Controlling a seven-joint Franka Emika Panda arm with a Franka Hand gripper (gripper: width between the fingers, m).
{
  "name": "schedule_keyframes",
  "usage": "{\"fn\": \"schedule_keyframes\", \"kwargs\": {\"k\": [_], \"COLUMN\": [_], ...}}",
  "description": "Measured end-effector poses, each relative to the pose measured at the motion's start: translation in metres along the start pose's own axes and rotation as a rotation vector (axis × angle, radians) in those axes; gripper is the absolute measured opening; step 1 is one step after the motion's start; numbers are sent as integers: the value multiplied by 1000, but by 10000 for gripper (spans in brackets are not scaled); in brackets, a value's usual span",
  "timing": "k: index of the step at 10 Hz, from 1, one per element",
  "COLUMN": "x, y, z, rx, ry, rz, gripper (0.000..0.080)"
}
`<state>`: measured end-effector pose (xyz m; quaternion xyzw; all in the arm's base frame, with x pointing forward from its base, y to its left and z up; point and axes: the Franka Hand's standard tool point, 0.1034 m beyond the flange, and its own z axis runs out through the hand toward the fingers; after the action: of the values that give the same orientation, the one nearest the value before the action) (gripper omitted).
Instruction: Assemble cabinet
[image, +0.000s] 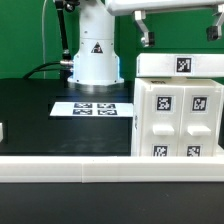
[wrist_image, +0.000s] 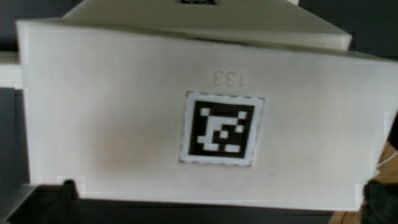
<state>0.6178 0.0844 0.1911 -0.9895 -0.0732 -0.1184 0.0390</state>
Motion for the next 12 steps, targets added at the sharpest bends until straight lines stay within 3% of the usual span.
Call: {"fn": "schedule_keyframes", "kwargs": {"k": [2,6,12], "x": [1,-1,-6], "y": [-1,4,-7], "z": [1,2,6], "rx": [-20,-33,-80], "ry": [14,0,-80], "rz": [-124,-468,-1082], "gripper": [797,797,797]}}
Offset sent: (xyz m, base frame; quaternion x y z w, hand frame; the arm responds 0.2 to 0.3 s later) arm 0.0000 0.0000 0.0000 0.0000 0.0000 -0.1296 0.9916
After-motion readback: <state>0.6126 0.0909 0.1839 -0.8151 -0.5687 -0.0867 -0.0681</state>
